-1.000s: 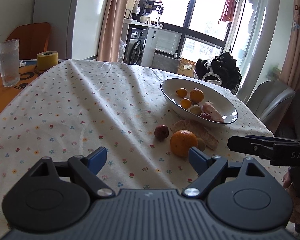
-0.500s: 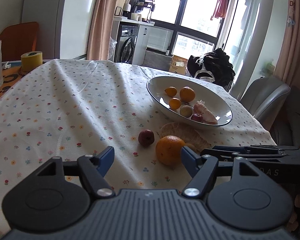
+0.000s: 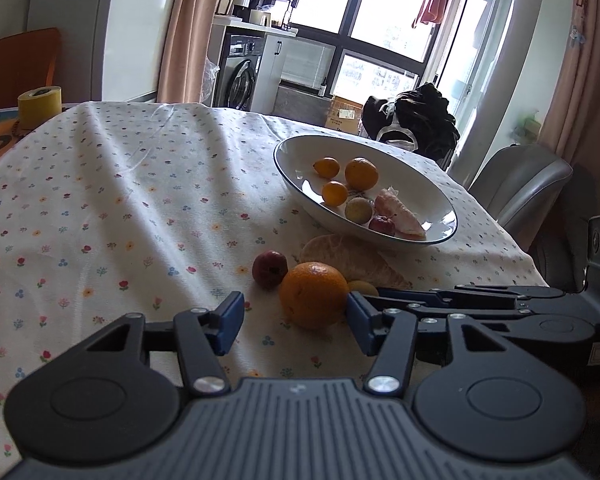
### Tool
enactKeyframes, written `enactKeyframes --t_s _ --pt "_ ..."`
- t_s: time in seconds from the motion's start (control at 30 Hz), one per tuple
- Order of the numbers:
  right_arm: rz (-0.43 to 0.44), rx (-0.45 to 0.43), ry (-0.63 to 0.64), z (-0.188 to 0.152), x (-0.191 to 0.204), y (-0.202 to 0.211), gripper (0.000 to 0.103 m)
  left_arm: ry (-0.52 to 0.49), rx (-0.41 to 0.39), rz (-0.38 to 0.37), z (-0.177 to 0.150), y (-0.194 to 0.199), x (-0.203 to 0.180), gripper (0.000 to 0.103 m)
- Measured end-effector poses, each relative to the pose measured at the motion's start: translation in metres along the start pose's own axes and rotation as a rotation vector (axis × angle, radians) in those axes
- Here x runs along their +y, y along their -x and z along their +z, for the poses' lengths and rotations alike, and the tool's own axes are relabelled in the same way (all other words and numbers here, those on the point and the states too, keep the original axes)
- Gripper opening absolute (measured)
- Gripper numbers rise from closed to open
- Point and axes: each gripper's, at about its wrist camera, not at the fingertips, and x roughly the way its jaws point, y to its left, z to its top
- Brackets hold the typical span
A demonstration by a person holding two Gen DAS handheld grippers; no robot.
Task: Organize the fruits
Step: 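Grasp the large orange with the left tool while the right tool grasps a second kiwi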
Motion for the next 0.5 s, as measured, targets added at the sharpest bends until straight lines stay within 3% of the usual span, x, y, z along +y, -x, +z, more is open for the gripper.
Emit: enactKeyframes --t_s 0.5 --pt "0.006 -0.052 -0.031 0.002 -0.018 0.031 0.024 -0.022 0.026 0.01 0.003 -0.017 -0.018 0.055"
